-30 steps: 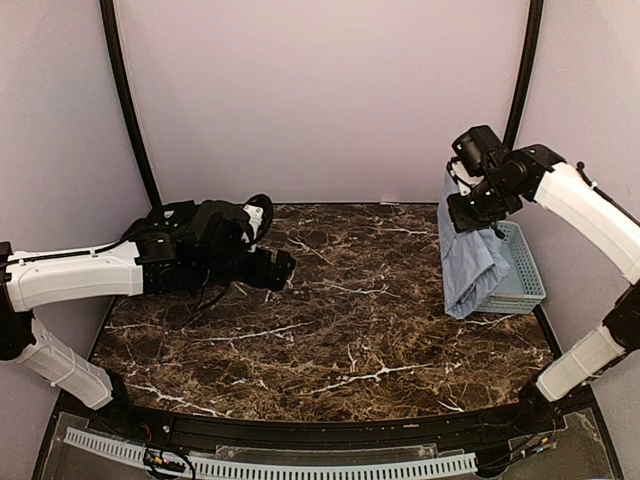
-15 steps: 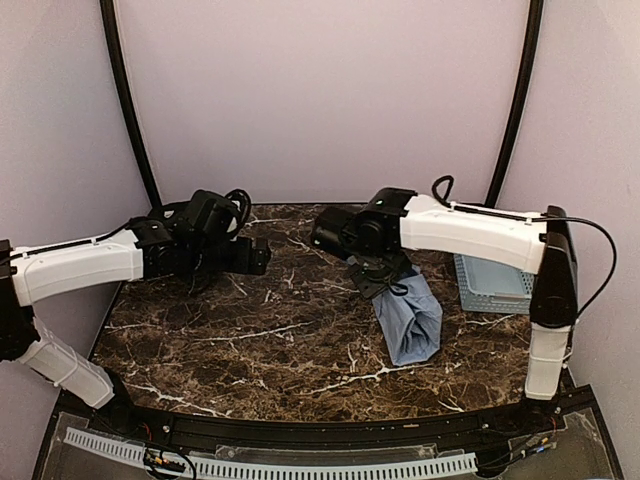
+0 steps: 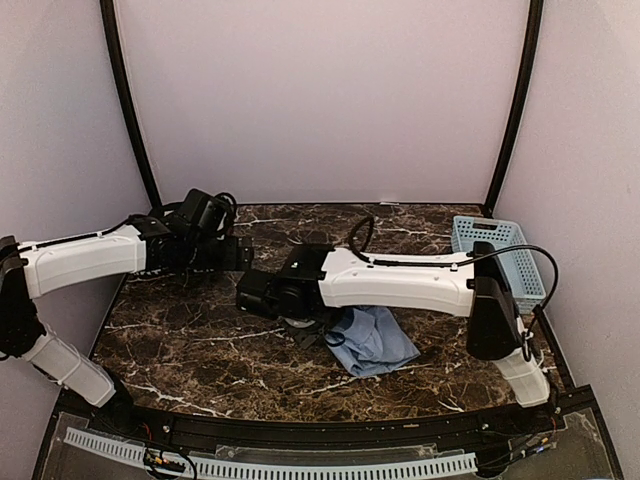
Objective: Fold and stack the long sleeve shirts
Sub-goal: Place the square-folded shirt at the center of the board, then rotate the square-folded shirt at the center of the board.
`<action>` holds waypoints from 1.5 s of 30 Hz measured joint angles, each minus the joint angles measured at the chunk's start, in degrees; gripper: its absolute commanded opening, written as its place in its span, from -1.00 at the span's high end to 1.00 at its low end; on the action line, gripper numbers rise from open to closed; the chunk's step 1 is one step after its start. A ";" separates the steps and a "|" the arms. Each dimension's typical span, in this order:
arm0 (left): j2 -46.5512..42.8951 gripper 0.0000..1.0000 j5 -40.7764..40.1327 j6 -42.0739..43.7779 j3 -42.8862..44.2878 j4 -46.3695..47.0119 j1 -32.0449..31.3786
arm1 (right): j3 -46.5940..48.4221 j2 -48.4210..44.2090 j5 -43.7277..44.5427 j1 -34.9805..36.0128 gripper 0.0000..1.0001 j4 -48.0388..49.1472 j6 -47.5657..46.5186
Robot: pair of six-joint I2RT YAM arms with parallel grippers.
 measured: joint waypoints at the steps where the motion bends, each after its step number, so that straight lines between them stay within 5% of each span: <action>1: 0.04 -0.98 0.00 0.04 -0.02 -0.09 0.52 | 0.52 0.70 -0.37 0.50 0.13 0.13 0.07; 4: 0.04 -0.98 0.00 0.28 -0.02 -0.20 1.79 | 0.81 1.42 -1.86 2.40 -0.16 0.87 -0.22; 10: 0.11 -0.98 0.00 1.22 -0.02 -0.33 2.73 | -0.81 0.61 -8.46 7.04 -0.37 7.17 -1.46; 16: -0.63 -0.98 4.79 1.46 -2.64 2.10 2.73 | -15.52 -11.15 -14.05 8.87 -0.47 16.65 -2.27; 23: -6.27 -0.98 17.81 -2.25 -14.27 11.39 0.52 | -36.79 -30.62 -17.49 -3.67 -0.54 28.17 -3.37; 31: -5.75 -0.98 23.63 -13.03 -22.12 22.71 -9.07 | -56.59 -37.42 -27.45 -22.60 -0.80 40.76 -7.23; 45: 7.52 -0.88 26.36 -22.45 -23.15 31.36 -9.86 | -74.79 -41.22 -40.24 -29.16 -0.80 55.04 -8.07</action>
